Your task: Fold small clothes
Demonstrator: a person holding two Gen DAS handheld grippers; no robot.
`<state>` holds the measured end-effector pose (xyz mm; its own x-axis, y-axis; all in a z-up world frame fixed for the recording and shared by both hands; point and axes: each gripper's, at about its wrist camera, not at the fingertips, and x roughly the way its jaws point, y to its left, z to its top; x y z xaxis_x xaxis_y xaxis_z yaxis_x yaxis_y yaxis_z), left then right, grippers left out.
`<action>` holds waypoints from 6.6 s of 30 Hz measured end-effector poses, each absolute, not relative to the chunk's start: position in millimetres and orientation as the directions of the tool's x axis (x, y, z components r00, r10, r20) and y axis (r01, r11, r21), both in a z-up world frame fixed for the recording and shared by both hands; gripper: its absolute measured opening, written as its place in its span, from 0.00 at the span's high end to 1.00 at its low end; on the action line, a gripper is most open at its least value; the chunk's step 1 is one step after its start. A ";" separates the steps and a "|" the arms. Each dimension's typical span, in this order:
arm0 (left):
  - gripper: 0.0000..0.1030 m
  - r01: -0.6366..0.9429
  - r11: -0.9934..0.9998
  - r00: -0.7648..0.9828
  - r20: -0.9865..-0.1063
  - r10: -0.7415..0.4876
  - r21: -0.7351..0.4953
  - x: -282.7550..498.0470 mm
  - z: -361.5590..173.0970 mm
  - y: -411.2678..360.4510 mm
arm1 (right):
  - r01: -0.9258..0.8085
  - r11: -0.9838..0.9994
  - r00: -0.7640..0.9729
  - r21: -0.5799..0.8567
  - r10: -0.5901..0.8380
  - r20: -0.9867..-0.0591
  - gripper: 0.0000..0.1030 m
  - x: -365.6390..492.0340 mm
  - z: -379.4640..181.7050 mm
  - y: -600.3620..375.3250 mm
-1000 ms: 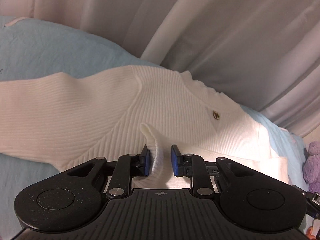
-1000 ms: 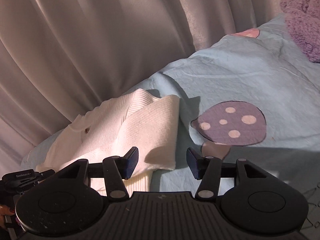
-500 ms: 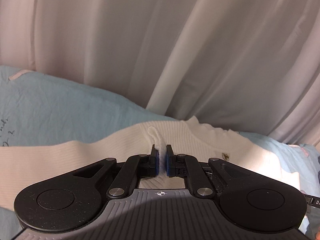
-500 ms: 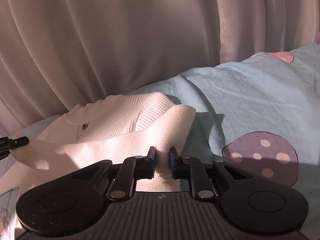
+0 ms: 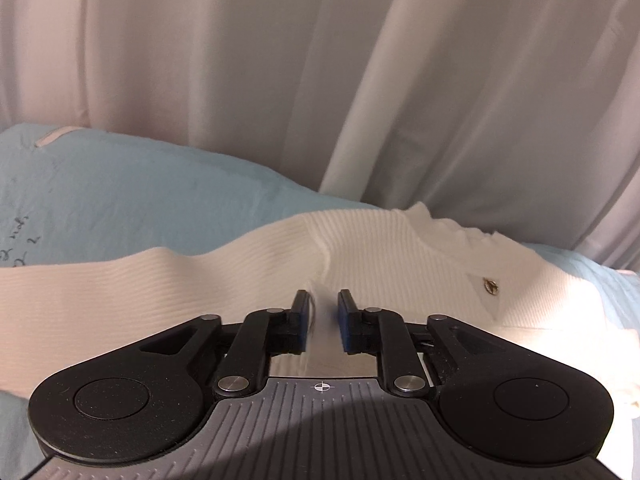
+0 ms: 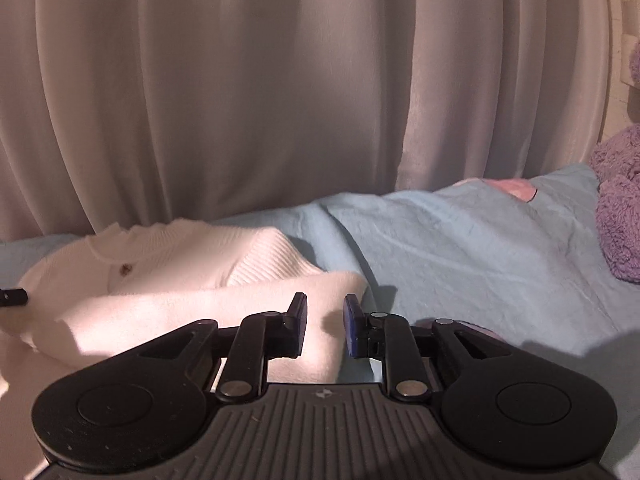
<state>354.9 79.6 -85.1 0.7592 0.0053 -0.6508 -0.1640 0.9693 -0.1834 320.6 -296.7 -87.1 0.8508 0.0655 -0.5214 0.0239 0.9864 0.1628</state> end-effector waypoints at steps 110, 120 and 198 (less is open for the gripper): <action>0.23 -0.290 0.921 0.733 -0.679 0.038 -0.261 248.5 -84.3 107.6 | -0.142 0.963 0.857 0.228 0.235 -0.459 0.97 318.8 -59.6 -227.3; 0.23 -0.288 0.918 0.712 -0.702 0.016 -0.272 260.6 -89.0 113.9 | -0.059 0.862 0.732 0.503 0.380 -0.565 0.65 332.6 -115.3 -272.8; 0.15 -0.002 0.994 0.713 -0.697 -0.078 -0.113 316.4 -91.6 58.5 | 0.229 0.729 0.760 0.644 0.279 -0.586 0.92 342.7 -136.7 -291.3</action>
